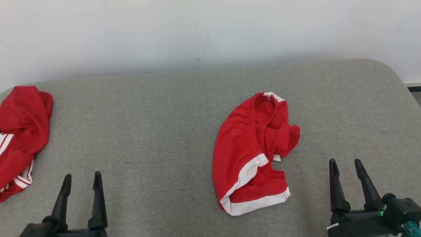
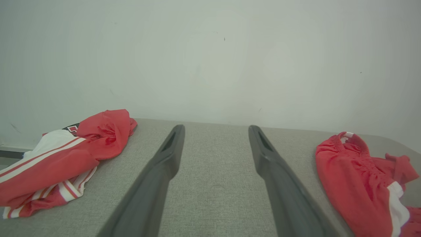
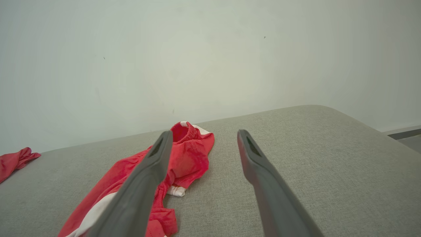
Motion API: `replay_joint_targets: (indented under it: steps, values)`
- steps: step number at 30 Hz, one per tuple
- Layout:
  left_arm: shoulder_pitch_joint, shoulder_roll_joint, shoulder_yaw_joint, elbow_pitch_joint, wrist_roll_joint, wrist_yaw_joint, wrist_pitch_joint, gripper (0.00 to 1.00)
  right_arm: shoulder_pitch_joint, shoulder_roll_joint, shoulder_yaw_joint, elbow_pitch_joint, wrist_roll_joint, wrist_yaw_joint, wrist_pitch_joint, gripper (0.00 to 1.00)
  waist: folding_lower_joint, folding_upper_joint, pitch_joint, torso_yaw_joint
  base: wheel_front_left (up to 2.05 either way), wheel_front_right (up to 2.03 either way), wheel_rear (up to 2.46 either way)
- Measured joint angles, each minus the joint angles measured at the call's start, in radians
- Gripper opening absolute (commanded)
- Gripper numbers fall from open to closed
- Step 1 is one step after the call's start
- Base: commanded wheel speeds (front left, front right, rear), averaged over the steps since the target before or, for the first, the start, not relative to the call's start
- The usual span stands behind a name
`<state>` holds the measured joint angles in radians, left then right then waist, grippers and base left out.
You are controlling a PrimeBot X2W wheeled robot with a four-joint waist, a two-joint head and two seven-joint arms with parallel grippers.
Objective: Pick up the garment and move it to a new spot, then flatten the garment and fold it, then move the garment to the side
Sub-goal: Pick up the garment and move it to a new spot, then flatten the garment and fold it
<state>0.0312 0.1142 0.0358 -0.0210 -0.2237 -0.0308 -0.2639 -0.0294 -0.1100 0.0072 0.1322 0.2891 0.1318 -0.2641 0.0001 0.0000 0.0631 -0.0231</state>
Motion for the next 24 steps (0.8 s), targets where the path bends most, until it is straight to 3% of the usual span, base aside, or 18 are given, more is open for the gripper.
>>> replay_joint_targets:
  steps: [11,24]
  values:
    - [0.019,-0.038,0.080,0.015,0.040,-0.066,0.000,1.00,0.010,-0.002,-0.002,0.014,0.003,0.000,0.000,1.00,0.0000,0.0000,-0.006,-0.002,0.00,0.00,0.00]
    - [0.016,-0.058,0.091,0.032,0.067,-0.085,0.000,1.00,0.013,-0.001,-0.001,0.025,0.003,0.000,0.000,1.00,0.0000,0.0000,-0.007,-0.001,0.00,0.00,0.00]
